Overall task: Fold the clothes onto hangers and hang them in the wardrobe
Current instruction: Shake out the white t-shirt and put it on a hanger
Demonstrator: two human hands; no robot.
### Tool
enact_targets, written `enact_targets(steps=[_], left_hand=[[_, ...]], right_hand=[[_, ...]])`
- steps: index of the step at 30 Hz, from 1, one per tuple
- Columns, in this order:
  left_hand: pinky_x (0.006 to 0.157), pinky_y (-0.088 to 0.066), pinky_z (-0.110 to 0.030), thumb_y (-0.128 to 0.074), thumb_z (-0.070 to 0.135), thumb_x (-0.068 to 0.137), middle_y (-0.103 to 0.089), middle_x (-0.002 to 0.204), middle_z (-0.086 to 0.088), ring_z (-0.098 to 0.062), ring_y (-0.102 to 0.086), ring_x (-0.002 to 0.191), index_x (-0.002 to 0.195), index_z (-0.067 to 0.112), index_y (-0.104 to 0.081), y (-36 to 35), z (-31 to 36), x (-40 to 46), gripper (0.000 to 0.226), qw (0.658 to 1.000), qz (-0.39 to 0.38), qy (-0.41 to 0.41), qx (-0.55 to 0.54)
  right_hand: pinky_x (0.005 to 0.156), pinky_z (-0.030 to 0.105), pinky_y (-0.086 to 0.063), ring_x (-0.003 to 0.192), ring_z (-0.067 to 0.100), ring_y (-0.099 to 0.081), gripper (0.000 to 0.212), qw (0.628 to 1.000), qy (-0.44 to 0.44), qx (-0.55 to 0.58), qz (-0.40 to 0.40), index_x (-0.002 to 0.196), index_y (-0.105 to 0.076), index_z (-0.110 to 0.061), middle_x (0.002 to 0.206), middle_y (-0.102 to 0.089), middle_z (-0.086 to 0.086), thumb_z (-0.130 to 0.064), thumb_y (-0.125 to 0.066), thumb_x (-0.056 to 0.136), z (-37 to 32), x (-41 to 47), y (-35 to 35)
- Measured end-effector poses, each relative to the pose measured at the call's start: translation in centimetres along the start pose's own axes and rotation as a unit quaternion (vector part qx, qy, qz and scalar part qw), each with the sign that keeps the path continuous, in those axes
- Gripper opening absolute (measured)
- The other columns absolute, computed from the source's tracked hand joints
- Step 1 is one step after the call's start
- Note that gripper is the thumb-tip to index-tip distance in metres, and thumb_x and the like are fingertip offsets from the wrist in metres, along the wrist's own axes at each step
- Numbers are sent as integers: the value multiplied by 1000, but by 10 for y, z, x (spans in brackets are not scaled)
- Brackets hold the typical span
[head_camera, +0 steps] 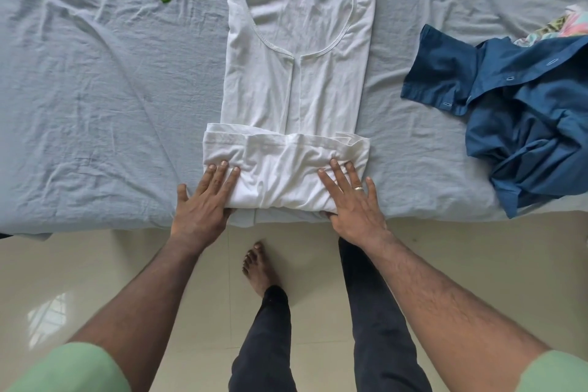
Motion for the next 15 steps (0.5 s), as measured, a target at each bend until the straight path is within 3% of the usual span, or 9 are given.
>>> enact_targets(steps=[5, 8, 15], left_hand=[[107, -26, -57, -35, 25, 106, -7, 169, 14, -15, -12, 155, 159, 42, -12, 14, 0, 7, 60, 999, 11, 11, -31], [103, -29, -49, -34, 25, 107, -12, 168, 13, -14, -15, 154, 158, 43, -16, 24, -5, 10, 57, 1000, -19, -15, -4], [109, -23, -50, -30, 33, 110, -24, 165, 15, -12, -25, 150, 156, 47, -22, 60, -13, 2, 49, 986, -132, -93, 47]], right_hand=[[123, 55, 9, 154, 16, 22, 87, 997, -1, 57, -47, 158, 7, -49, 165, 27, -16, -22, -49, 97, -4, -1, 13], [123, 56, 10, 154, 12, 20, 90, 994, -4, 84, -69, 157, 0, -54, 164, 24, -22, -8, -46, 94, 0, -2, 18], [120, 60, 16, 156, 7, 3, 76, 971, -22, 152, -181, 153, -23, -55, 169, -5, -18, -8, -38, 95, -3, -9, 51]])
Point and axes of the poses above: each hand's wrist, its own x-axis towards the middle knuckle, its own y-axis out of the back of the hand, z = x × y, the point moved 5 cm from there along x, towards the middle knuckle
